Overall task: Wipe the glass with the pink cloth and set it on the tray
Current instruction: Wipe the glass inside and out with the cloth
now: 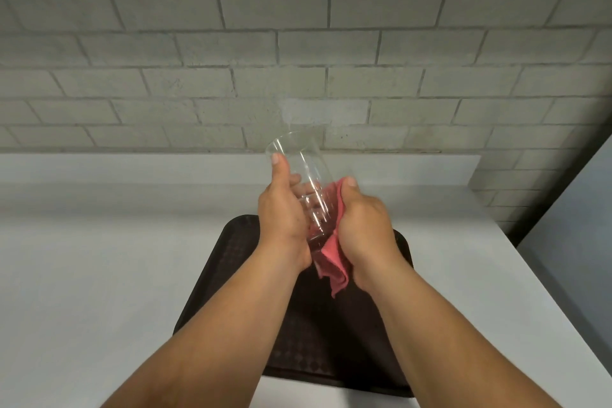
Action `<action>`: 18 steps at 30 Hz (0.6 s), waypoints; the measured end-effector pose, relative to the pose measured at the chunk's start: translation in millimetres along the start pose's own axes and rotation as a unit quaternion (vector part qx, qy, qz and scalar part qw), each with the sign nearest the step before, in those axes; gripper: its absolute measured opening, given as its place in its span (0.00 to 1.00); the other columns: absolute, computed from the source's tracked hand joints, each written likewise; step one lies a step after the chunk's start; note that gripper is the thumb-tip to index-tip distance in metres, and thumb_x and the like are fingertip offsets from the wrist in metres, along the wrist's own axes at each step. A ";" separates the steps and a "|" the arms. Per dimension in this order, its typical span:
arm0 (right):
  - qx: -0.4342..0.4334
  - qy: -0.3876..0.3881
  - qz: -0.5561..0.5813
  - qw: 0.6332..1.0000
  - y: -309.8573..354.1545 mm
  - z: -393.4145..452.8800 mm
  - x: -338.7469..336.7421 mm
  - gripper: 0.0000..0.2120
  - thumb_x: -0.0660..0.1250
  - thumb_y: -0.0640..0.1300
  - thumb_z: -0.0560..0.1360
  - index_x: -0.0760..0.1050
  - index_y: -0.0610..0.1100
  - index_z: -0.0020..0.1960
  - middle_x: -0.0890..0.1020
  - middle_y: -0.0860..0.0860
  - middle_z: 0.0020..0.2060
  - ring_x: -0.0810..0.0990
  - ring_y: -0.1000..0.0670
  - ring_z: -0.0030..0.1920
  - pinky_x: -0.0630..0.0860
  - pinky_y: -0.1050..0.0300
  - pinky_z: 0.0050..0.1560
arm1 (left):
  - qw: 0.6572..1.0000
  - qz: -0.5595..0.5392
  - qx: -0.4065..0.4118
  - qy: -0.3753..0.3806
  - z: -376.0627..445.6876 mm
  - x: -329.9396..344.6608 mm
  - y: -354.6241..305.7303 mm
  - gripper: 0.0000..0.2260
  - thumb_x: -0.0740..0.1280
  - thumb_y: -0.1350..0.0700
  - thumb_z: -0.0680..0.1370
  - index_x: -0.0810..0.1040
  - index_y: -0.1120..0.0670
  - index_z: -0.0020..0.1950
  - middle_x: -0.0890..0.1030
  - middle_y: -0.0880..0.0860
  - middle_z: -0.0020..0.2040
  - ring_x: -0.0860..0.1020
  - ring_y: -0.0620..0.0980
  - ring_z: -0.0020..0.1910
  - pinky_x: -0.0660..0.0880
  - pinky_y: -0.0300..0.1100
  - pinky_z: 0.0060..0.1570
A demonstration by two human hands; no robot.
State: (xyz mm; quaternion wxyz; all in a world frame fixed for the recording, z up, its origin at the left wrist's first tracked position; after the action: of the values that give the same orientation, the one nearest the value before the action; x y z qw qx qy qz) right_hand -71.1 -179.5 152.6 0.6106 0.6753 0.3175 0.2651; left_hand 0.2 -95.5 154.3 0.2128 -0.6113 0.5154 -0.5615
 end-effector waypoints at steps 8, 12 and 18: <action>-0.189 0.033 -0.364 0.912 18.7 -21.4 18.3 0.32 0.48 0.55 0.85 0.45 0.42 0.84 0.51 0.44 0.85 0.51 0.44 0.84 0.52 0.51 0.79 | 0.995 0.076 -0.057 0.044 -0.1 3.4 2.6 0.36 0.58 0.32 0.84 0.81 0.62 0.70 0.87 0.65 0.62 0.87 0.61 0.61 0.80 0.56 0.67; -0.183 0.019 -0.315 0.931 32.1 -13.1 19.6 0.33 0.51 0.56 0.85 0.48 0.41 0.84 0.60 0.41 0.82 0.61 0.42 0.80 0.62 0.49 0.75 | 0.991 0.088 -0.055 0.082 -2.8 1.7 2.6 0.32 0.57 0.31 0.84 0.85 0.57 0.67 0.90 0.59 0.59 0.88 0.57 0.59 0.82 0.54 0.64; 0.018 0.022 -0.063 0.998 31.9 19.1 3.3 0.30 0.51 0.62 0.83 0.80 0.39 0.53 0.87 0.36 0.47 0.86 0.35 0.49 0.81 0.36 0.58 | 0.989 0.056 -0.030 0.134 -5.6 -1.0 8.3 0.27 0.68 0.31 0.75 0.79 0.55 0.53 0.87 0.53 0.33 0.87 0.52 0.29 0.82 0.44 0.27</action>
State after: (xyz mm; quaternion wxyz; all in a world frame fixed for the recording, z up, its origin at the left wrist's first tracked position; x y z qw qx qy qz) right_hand -51.4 -191.2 182.0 0.6064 0.6591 0.3777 0.2351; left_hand -8.0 -96.0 148.4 0.1545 -0.5073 0.5891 -0.6097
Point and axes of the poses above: each hand's wrist, its own z-axis towards the middle knuckle, its own x-axis out of the palm, y = z × x, the point moved 4 cm from there along z, towards the middle knuckle
